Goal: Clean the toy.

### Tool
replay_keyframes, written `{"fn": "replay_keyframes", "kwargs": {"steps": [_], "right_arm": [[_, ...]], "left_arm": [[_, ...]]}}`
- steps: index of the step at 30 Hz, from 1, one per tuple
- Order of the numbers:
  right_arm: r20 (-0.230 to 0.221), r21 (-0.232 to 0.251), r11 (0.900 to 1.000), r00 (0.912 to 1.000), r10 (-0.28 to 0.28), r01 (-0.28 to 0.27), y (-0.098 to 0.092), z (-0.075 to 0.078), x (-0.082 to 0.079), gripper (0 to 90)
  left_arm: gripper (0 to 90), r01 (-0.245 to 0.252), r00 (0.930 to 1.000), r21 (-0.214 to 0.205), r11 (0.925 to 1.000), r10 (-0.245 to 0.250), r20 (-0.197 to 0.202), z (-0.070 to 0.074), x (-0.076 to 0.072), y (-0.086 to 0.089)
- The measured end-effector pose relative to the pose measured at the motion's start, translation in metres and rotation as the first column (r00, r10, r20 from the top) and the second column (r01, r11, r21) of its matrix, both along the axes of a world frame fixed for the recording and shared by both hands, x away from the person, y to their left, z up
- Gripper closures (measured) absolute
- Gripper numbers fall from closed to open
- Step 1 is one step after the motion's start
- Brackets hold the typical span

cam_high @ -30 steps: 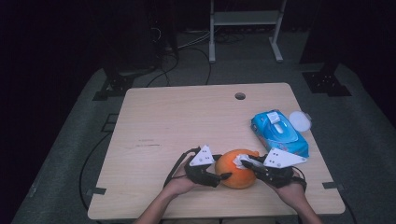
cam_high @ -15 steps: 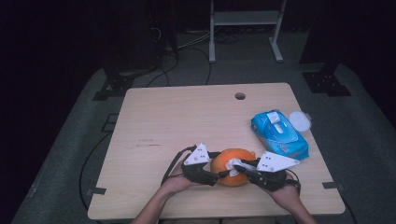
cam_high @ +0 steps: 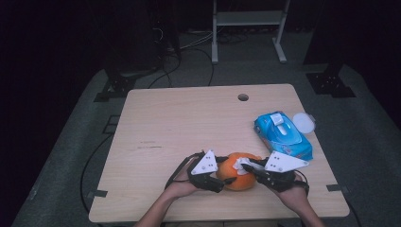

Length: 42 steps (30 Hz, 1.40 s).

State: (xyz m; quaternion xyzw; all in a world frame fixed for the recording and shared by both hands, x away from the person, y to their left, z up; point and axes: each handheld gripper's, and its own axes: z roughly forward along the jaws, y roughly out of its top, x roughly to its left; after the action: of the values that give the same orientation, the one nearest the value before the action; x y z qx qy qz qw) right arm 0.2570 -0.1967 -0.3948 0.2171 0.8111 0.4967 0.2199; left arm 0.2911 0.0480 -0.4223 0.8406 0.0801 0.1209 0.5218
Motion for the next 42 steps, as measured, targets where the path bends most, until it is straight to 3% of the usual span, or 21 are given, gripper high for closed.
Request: {"fn": "replay_keyframes", "kwargs": {"steps": [3,4,6,9,11,14,17,19,22,24,26,29,32,35,38,39,42], "right_arm": [[-0.014,0.025,0.9968,0.9969,0.077,-0.076,0.011,-0.001,-0.004,77.2],[-0.015,0.013,0.9946,0.9946,0.103,-0.103,0.016,-0.002,-0.005,77.1],[0.009,-0.03,0.9952,0.9956,0.093,-0.093,0.022,-0.001,-0.008,77.2],[0.013,-0.035,0.998,0.9985,0.053,-0.053,0.012,0.0,-0.003,77.2],[-0.004,-0.029,0.9996,1.0,0.001,-0.001,-0.003,-0.004,0.004,77.2],[-0.039,-0.027,0.9986,0.9981,-0.047,0.046,-0.015,-0.012,0.01,77.2],[-0.039,-0.028,0.999,0.9986,-0.036,0.035,-0.01,-0.013,0.009,77.2],[-0.026,-0.031,0.9994,0.9996,0.013,-0.013,0.001,-0.011,0.004,77.2],[0.005,-0.082,0.9965,0.9998,0.018,-0.018,0.011,-0.01,0.0,77.2],[0.001,-0.07,0.9975,1.0,-0.005,0.005,0.005,-0.01,0.004,77.2],[-0.005,-0.053,0.9975,0.9988,-0.048,0.047,-0.003,-0.01,0.008,77.2],[-0.031,-0.014,0.9964,0.996,-0.084,0.084,-0.01,-0.01,0.012,77.2],[-0.015,-0.012,0.9989,0.9988,-0.047,0.046,0.001,-0.008,0.006,77.2],[-0.013,-0.006,0.9991,0.999,0.042,-0.042,0.019,-0.005,-0.001,77.2],[0.011,-0.075,0.9937,0.9964,0.084,-0.083,0.036,-0.004,-0.007,77.2],[0.023,-0.092,0.9928,0.9966,0.079,-0.076,0.036,-0.004,-0.007,77.3],[0.021,-0.065,0.9977,0.9996,0.019,-0.018,0.02,-0.001,0.0,77.3]], "left_arm": [[31.5,0.012,0.9998,0.009,0.9999,-0.012,0.017,0.0,-0.003,-0.002],[30.8,0.007,0.9998,0.017,0.9998,-0.007,0.018,0.0,-0.003,-0.002],[29.4,-0.007,1.0,0.01,0.9999,0.007,0.003,0.0,0.0,0.002],[29.7,-0.045,0.9975,-0.015,0.9989,0.045,-0.054,-0.002,0.009,0.01],[29.7,-0.082,0.9903,-0.044,0.9957,0.076,-0.116,-0.005,0.017,0.017],[29.7,-0.147,0.9692,-0.08,0.9859,0.127,-0.211,-0.009,0.026,0.024],[29.5,-0.165,0.9666,-0.079,0.9831,0.145,-0.211,-0.009,0.026,0.021],[29.2,-0.179,0.9631,-0.079,0.9808,0.158,-0.218,-0.009,0.025,0.019],[23.6,-0.166,0.9671,-0.076,0.9832,0.147,-0.208,-0.008,0.024,0.018],[16.9,-0.133,0.9694,-0.079,0.988,0.113,-0.218,-0.009,0.024,0.018],[15.1,-0.112,0.9767,-0.06,0.9919,0.099,-0.191,-0.011,0.021,0.015],[23.1,-0.123,0.985,-0.029,0.992,0.119,-0.125,-0.009,0.015,0.006],[28.0,-0.129,0.9887,-0.011,0.9915,0.128,-0.078,-0.009,0.012,0.001],[30.6,-0.098,0.9949,0.01,0.9952,0.098,-0.023,-0.008,0.005,-0.004],[31.4,-0.068,0.9959,0.085,0.994,0.063,0.065,-0.006,-0.005,-0.01],[31.5,-0.07,0.9957,0.085,0.9939,0.065,0.067,-0.006,-0.005,-0.01],[31.4,-0.073,0.9965,0.071,0.9948,0.07,0.046,-0.008,-0.002,-0.007]]}}
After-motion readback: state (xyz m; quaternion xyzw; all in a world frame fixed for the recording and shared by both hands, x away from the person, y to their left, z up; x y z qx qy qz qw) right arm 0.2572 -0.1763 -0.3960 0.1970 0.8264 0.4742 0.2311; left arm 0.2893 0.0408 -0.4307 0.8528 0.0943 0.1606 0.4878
